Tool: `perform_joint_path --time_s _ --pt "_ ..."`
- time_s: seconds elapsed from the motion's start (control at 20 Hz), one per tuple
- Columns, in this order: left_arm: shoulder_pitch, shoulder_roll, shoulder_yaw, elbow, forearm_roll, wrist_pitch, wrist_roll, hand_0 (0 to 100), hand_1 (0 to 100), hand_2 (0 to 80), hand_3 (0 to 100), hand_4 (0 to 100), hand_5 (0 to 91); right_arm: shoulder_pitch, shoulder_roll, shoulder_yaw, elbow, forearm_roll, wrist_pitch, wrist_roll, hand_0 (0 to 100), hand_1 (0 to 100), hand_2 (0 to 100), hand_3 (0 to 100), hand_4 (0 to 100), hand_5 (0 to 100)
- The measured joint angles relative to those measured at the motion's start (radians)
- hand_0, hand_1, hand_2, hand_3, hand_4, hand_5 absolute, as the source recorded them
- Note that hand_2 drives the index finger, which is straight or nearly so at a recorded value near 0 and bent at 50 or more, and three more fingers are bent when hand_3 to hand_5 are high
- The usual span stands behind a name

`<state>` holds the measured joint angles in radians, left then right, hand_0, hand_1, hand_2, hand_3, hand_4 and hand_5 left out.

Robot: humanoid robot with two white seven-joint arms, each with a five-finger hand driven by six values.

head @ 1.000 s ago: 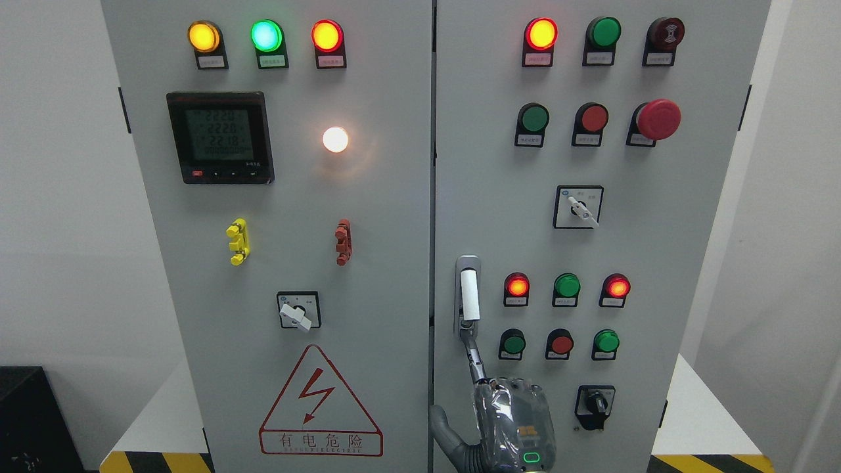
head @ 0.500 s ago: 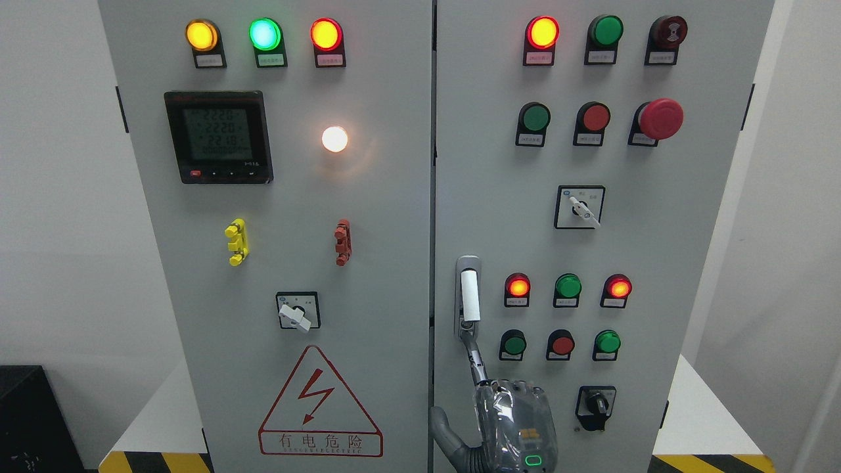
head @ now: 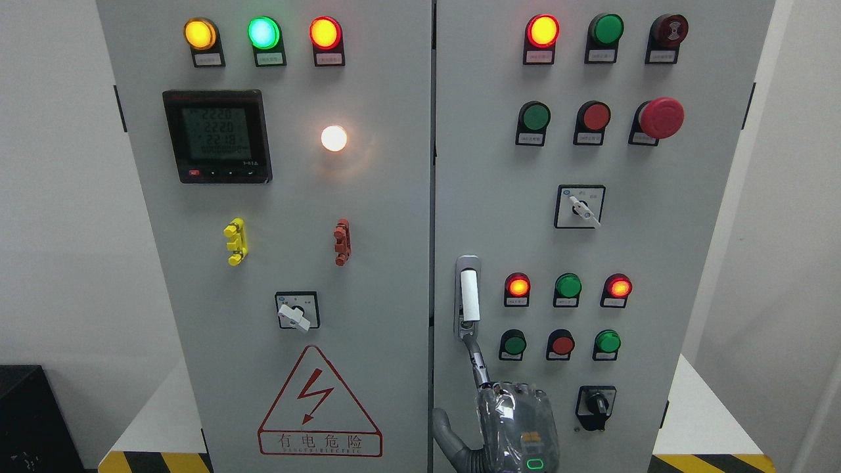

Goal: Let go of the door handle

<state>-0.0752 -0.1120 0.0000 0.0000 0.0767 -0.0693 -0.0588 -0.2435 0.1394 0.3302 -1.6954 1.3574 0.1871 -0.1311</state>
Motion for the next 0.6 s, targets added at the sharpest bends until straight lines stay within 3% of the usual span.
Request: perform_joint_path --time_s 0.6 --pt "0.0 0.0 0.0 0.0 0.0 0.0 0.0 0 0 2.4 9 1 0.0 -0.004 0.0 -0.001 -0.069 0.014 -0.003 -0.003 34 35 22 100 100 98"
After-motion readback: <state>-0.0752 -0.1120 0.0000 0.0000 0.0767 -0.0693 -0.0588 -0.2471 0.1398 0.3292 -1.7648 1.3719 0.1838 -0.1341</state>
